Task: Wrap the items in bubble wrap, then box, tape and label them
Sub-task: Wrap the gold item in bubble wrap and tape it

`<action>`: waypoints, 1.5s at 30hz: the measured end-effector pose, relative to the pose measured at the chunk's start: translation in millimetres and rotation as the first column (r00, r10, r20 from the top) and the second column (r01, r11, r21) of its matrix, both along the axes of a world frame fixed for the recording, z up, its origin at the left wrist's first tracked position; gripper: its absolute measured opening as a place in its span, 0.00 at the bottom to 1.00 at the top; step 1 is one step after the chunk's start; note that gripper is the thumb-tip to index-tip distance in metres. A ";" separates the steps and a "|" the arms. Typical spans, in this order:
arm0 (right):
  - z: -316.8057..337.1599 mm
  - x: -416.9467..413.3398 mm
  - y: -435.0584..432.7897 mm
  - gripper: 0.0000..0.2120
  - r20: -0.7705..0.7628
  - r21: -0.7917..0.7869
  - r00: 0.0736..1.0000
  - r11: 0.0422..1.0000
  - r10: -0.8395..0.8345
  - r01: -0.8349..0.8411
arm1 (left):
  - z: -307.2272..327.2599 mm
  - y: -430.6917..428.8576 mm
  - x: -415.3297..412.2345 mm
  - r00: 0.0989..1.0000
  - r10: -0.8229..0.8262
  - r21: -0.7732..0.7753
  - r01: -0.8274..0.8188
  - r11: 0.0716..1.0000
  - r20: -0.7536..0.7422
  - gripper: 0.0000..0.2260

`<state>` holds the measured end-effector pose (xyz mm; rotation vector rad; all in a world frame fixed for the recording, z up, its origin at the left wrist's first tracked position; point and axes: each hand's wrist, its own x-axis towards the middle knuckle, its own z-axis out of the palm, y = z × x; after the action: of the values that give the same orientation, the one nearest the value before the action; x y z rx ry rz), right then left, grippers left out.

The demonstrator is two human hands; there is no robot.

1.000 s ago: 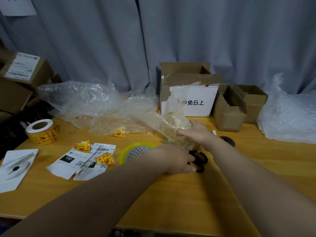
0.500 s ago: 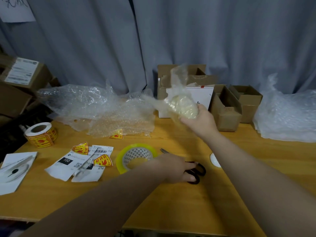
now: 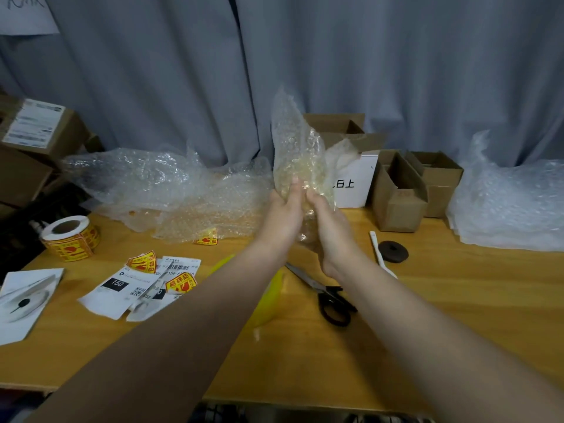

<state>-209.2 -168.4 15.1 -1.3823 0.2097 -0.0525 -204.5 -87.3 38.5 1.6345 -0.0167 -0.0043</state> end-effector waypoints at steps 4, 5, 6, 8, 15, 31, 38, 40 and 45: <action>8.4 -6.9 -2.5 0.19 -0.017 0.211 0.983 0.962 0.181 -0.173 | -11.8 25.4 28.8 0.984 -0.114 -0.102 0.101 0.990 -0.134 0.51; 10.2 -7.0 -5.3 0.19 -0.023 0.180 0.975 0.960 0.222 -0.215 | -14.7 30.6 32.8 0.986 -0.125 -0.106 0.113 0.988 -0.114 0.51; 13.3 -7.1 -8.3 0.19 -0.043 0.122 0.967 0.962 0.251 -0.244 | -9.8 34.5 25.9 0.990 -0.119 -0.096 0.113 0.989 -0.070 0.48; 18.4 -5.1 -15.1 0.24 -0.059 -0.012 0.953 0.955 0.296 -0.297 | 6.0 38.5 3.1 0.987 -0.152 0.019 0.151 0.988 0.043 0.40; 3.2 7.6 -27.3 0.24 0.127 -0.413 0.969 0.899 0.213 -0.144 | -8.8 54.4 4.3 0.968 -0.182 0.337 0.116 0.934 0.174 0.25; -22.3 2.5 -15.5 0.52 0.270 -0.798 0.941 0.595 0.204 0.100 | -3.4 48.0 15.3 0.897 -0.340 0.480 0.174 0.860 0.283 0.04; -16.4 1.2 -25.4 0.47 0.178 -0.899 0.954 0.434 0.241 0.058 | 2.6 43.5 13.5 0.926 -0.114 0.473 -0.075 0.878 0.359 0.09; -10.3 -1.7 -28.8 0.47 0.117 -0.958 0.951 0.283 0.286 0.032 | 10.0 51.4 12.0 0.792 -0.104 0.530 -0.299 0.793 0.602 0.19; -1.5 -6.4 -32.4 0.50 0.063 -0.989 0.946 -0.108 0.318 0.102 | 28.8 65.2 19.6 0.574 -0.681 0.844 -0.522 0.124 0.456 0.32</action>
<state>-215.7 -200.8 13.5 -3.0116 -0.3544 -0.3490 -184.9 -22.2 67.3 2.9229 -1.2040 0.9308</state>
